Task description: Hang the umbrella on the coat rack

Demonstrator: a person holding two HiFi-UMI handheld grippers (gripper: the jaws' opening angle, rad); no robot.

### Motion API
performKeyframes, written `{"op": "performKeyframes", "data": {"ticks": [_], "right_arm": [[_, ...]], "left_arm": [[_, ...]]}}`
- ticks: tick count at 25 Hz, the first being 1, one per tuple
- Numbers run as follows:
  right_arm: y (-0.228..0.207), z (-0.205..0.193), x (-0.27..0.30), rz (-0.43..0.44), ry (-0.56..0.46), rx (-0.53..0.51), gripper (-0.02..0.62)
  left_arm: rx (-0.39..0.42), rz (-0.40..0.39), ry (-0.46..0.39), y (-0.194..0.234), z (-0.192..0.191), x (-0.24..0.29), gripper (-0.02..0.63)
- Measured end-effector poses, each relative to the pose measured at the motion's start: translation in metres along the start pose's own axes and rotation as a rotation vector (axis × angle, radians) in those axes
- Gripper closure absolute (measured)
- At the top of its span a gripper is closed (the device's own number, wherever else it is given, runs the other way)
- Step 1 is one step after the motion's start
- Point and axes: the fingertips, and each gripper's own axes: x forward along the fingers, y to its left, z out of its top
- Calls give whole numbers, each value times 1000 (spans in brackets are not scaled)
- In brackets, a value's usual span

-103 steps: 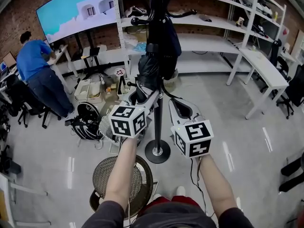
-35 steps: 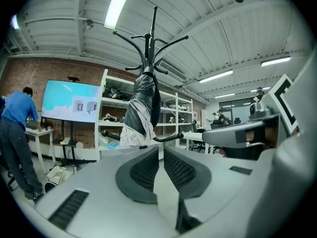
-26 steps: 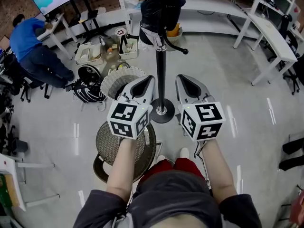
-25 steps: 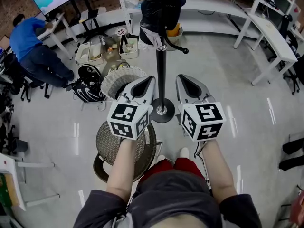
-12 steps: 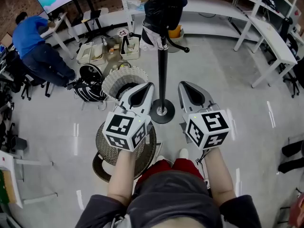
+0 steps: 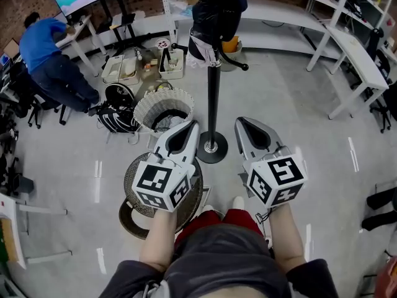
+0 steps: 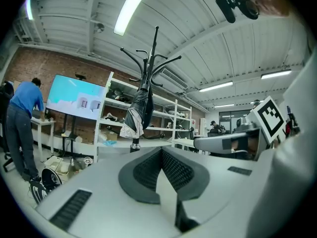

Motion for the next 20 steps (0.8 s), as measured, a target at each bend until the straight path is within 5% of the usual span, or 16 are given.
{"op": "performKeyframes", "data": {"ticks": [20], "right_arm": [[15,12,-27,6,-65,11,578]], "left_arm": [[5,-27,-19,-7,8,-19,594]]}}
